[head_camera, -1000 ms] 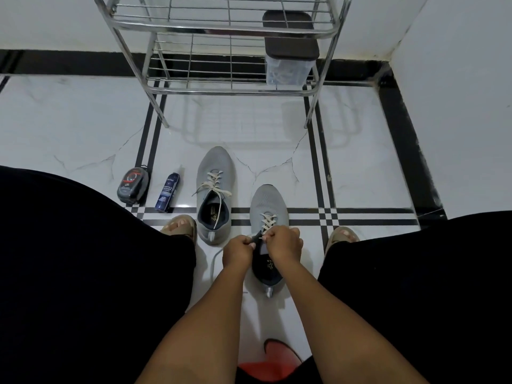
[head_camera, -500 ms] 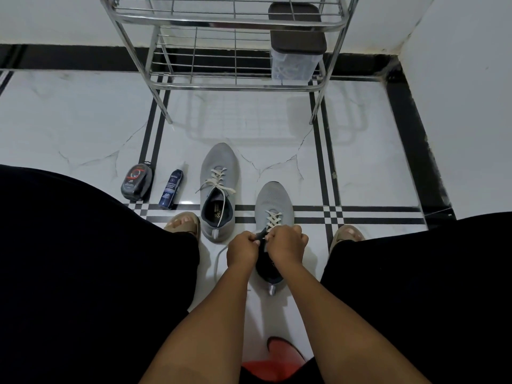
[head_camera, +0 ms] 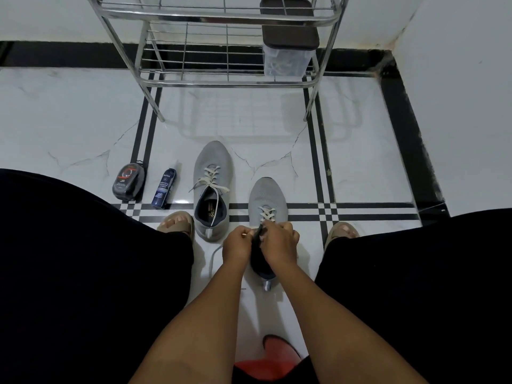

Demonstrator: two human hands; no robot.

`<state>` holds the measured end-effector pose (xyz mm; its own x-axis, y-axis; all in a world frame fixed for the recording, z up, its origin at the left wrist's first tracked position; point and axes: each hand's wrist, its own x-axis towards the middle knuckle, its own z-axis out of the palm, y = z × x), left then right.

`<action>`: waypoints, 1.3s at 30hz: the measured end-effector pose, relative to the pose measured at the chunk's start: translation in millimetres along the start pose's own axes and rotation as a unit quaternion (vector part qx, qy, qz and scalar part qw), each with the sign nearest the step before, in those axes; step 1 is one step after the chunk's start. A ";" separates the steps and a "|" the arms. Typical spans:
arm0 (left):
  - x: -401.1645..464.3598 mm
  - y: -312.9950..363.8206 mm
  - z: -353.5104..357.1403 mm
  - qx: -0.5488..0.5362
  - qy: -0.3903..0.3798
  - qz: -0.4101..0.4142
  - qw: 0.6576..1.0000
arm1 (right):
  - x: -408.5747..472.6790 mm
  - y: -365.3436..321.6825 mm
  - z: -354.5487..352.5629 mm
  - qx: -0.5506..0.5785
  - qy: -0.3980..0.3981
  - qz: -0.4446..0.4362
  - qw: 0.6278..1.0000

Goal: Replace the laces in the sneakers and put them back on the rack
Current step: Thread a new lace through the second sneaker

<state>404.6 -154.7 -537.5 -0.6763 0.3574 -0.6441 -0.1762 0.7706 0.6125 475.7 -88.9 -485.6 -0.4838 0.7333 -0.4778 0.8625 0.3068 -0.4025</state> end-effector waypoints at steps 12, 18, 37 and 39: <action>-2.8 6.6 -1.4 0.026 -0.012 0.016 0.999 | 4.9 9.3 2.3 -0.013 -0.012 -0.008 1.000; -3.4 1.7 -1.3 0.036 -0.017 0.004 0.999 | 6.4 6.9 5.5 -0.030 0.006 -0.019 0.999; -28.1 121.8 -96.1 -0.341 0.294 0.063 0.890 | -0.7 38.3 -5.5 0.081 -0.186 0.294 0.934; -23.4 129.8 -109.4 -0.156 0.203 0.112 0.960 | 4.4 35.5 -8.7 0.065 -0.143 0.253 0.955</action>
<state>319.3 -120.7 -392.9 -0.9340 0.2129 -0.2869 -0.1556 0.4805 0.8631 505.6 -69.5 -495.2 -0.0475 0.5667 -0.8226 0.9797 -0.1340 -0.1489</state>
